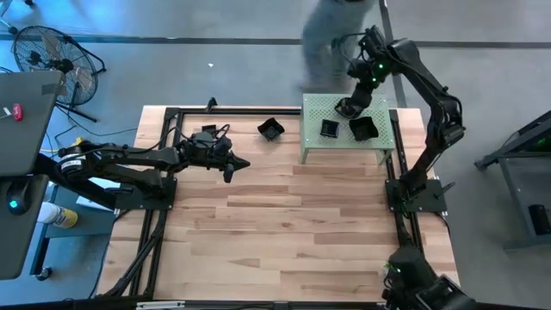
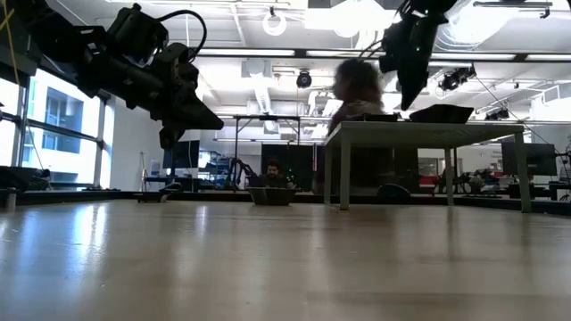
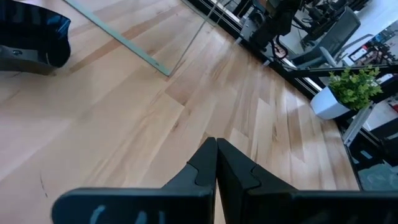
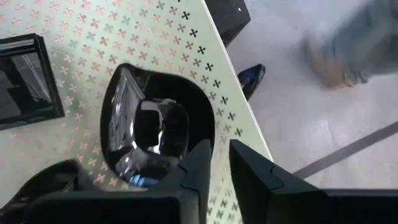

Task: Pick & Place Mini shaped plates
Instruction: Stack the black distorted square plate on top of the black distorted square plate on the shelf

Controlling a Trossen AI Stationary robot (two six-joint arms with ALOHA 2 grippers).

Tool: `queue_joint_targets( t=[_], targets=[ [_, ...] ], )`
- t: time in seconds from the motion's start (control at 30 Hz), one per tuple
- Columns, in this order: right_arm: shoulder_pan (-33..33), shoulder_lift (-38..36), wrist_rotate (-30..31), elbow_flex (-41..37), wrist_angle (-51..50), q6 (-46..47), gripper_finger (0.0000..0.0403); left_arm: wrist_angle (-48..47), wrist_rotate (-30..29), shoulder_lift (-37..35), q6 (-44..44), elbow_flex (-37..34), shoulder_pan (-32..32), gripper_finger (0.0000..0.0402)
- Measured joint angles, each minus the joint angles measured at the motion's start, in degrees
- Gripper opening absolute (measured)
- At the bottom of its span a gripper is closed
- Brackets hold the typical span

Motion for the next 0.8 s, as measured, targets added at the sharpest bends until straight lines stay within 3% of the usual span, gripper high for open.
queue_joint_targets(
  t=[0.1,0.2,0.3,0.37,0.63,0.8],
  targets=[
    [1.1,-1.8,0.1,1.4,-1.1,3.1,0.0064,-2.4,-1.1,0.0,0.0,1.8,0.0,0.0000],
    [3.3,-5.8,-3.7,0.7,0.4,8.0,0.0050,-9.4,-3.9,0.0,1.1,6.1,0.5,0.0000],
    [6.6,-11.3,-8.9,-3.7,6.3,12.2,0.0016,-18.1,-4.3,0.1,2.5,11.5,4.2,0.0000],
    [9.6,-15.5,-9.3,-8.1,11.7,15.4,0.0005,-21.4,-3.5,0.3,3.3,14.6,8.1,0.0000],
    [24.7,-29.7,-1.7,-27.7,32.2,30.5,0.0003,-27.6,7.1,3.4,4.5,21.6,24.6,0.0000],
    [33.3,-34.5,4.5,-35.5,40.1,38.5,0.0006,-31.4,6.6,10.2,9.8,26.4,25.8,0.0005]
  ],
)
